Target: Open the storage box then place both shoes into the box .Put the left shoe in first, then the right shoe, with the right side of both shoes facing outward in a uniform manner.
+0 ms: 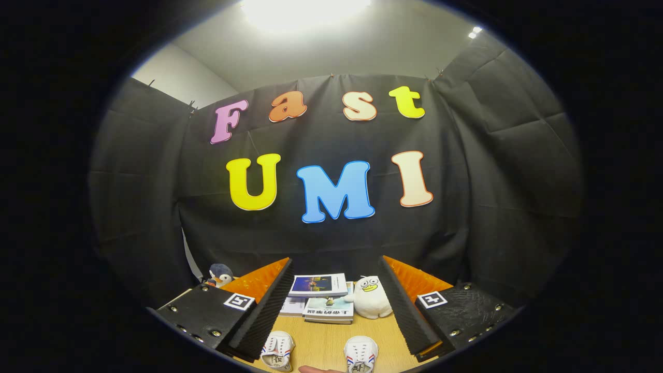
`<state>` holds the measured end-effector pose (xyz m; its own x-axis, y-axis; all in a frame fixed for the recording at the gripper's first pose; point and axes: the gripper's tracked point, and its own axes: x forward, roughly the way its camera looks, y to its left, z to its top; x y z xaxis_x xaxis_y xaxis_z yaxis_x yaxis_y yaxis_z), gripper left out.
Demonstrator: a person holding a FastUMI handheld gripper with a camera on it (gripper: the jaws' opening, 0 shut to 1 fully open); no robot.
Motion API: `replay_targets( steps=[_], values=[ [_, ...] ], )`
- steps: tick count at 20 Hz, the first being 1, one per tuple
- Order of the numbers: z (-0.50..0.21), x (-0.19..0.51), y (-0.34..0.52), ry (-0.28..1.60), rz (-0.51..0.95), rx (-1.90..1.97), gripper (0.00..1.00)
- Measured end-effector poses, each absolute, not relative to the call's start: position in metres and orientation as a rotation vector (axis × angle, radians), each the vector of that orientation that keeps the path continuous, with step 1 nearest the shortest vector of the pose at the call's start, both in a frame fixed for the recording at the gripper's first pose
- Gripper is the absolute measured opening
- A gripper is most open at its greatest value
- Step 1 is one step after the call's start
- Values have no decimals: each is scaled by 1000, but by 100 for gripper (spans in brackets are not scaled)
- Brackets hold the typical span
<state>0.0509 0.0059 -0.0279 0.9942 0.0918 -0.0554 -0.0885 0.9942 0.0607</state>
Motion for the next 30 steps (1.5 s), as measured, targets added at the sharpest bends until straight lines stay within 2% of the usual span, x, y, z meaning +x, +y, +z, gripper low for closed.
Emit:
replay_targets(
  steps=[6,20,30],
  values=[
    [-68,65,50,172,223,140,99],
    [-216,35,194,690,655,339,99],
    [-280,29,278,926,761,535,97]
  ],
)
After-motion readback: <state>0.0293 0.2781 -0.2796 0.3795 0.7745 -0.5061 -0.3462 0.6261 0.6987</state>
